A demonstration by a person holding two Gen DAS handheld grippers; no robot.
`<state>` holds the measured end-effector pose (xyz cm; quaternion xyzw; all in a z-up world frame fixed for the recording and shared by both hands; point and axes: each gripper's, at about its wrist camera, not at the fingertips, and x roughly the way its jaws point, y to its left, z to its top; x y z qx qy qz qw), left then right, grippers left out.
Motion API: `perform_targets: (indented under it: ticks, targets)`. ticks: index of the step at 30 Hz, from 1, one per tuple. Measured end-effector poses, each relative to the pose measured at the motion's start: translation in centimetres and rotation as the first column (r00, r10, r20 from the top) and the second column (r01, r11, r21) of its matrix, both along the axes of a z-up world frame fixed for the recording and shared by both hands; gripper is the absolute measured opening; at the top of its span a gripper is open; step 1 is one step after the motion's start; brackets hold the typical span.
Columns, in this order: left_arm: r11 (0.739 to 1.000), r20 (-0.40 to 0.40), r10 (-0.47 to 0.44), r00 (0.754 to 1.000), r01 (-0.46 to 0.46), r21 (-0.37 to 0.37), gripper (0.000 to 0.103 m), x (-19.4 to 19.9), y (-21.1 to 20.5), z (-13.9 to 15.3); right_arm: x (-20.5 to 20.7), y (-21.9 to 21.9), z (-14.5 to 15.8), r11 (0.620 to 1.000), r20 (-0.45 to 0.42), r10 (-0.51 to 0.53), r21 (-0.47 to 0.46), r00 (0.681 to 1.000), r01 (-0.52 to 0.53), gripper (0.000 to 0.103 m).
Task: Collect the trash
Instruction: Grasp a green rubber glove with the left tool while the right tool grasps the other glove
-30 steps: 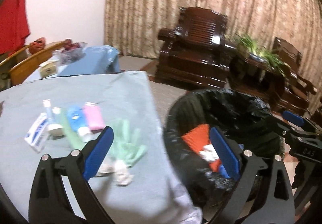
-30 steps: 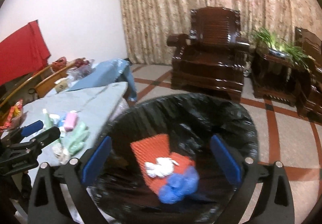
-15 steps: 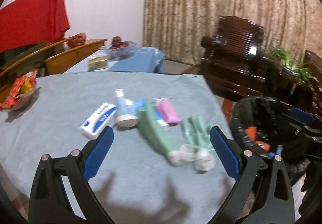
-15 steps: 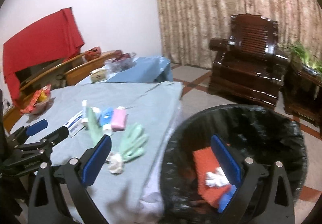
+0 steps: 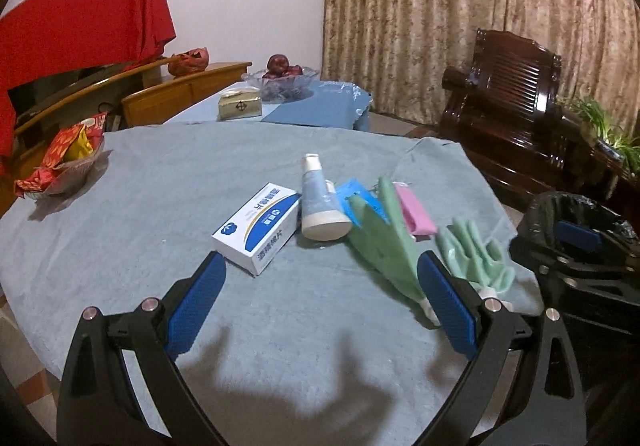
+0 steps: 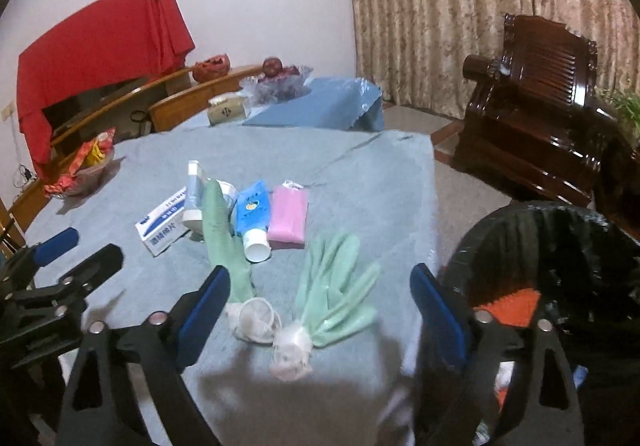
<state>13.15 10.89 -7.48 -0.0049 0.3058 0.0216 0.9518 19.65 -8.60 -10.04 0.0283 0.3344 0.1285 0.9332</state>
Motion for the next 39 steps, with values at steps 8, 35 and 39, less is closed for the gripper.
perform_targets:
  ticks: [8, 35, 39]
  targets:
    - [1.0, -0.02, 0.006, 1.0, -0.006, 0.004, 0.094, 2.4, 0.6, -1.2, 4.6, 1.1, -3.6, 0.999, -0.121, -0.016, -0.032, 0.993, 0.012, 0.07]
    - [0.994, -0.125, -0.093, 0.988, 0.085, -0.07, 0.077, 7.6, -3.9, -4.1, 5.6, -1.4, -1.4, 1.0, -0.142, -0.008, 0.024, 0.99, 0.012, 0.019]
    - [0.987, -0.182, -0.126, 0.975, 0.105, -0.119, 0.046, 8.6, -4.5, -5.5, 5.6, -1.7, -1.1, 1.0, -0.14, -0.007, 0.027, 0.99, 0.011, 0.019]
